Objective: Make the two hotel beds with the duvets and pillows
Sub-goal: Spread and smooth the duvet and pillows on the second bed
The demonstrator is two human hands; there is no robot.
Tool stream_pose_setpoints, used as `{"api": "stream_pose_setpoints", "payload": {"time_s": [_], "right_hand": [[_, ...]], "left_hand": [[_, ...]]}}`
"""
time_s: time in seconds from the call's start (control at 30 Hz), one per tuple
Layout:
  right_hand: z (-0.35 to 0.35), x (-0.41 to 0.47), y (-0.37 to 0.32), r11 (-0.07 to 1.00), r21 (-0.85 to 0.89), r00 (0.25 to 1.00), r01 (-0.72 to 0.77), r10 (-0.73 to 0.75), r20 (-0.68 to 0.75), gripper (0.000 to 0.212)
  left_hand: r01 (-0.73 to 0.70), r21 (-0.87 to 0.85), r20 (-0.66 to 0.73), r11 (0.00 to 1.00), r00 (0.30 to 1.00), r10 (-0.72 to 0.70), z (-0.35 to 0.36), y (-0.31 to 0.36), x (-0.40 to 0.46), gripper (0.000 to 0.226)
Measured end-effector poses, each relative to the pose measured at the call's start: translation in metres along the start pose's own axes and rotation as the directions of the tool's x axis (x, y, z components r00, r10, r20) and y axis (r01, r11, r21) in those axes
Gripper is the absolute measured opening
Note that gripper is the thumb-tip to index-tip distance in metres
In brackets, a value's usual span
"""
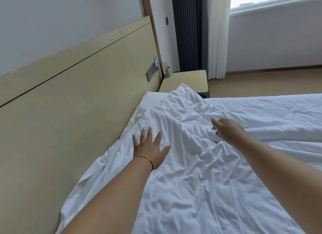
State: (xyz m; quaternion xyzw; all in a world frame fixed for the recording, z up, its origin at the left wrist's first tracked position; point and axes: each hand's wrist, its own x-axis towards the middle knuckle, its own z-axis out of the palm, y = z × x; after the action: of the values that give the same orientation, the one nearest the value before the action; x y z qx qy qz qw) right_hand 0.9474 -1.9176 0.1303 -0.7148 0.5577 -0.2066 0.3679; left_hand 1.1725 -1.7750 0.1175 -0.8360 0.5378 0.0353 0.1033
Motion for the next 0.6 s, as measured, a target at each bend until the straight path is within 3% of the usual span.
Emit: {"api": "stream_pose_setpoints", "payload": {"time_s": [0.23, 0.33, 0.4, 0.5, 0.6], "right_hand": [[0.082, 0.073, -0.033, 0.985, -0.170, 1.000, 0.000, 0.003, 0.019, 0.050], [0.114, 0.108, -0.038, 0.967, -0.252, 0.999, 0.035, -0.035, 0.008, 0.046], [0.135, 0.134, -0.047, 0.952, -0.298, 0.997, 0.073, -0.078, -0.005, 0.043], [0.168, 0.176, -0.061, 0.933, -0.321, 0.986, 0.160, -0.166, 0.009, 0.045], [0.200, 0.217, -0.075, 0.927, -0.299, 0.974, 0.225, -0.221, 0.047, 0.036]], "left_hand": [[-0.053, 0.076, -0.062, 0.996, 0.996, 0.058, 0.053, -0.044, 0.105, 0.068], [-0.064, 0.027, -0.090, 0.998, 0.994, 0.066, 0.096, -0.066, 0.129, 0.069], [-0.077, -0.020, -0.185, 0.997, 0.980, 0.072, 0.130, -0.082, 0.132, 0.065], [-0.075, -0.142, -0.139, 0.987, 0.989, 0.055, 0.171, -0.096, 0.141, 0.067], [-0.117, -0.158, -0.200, 0.981, 0.976, 0.084, 0.199, -0.103, 0.157, 0.065]]}}
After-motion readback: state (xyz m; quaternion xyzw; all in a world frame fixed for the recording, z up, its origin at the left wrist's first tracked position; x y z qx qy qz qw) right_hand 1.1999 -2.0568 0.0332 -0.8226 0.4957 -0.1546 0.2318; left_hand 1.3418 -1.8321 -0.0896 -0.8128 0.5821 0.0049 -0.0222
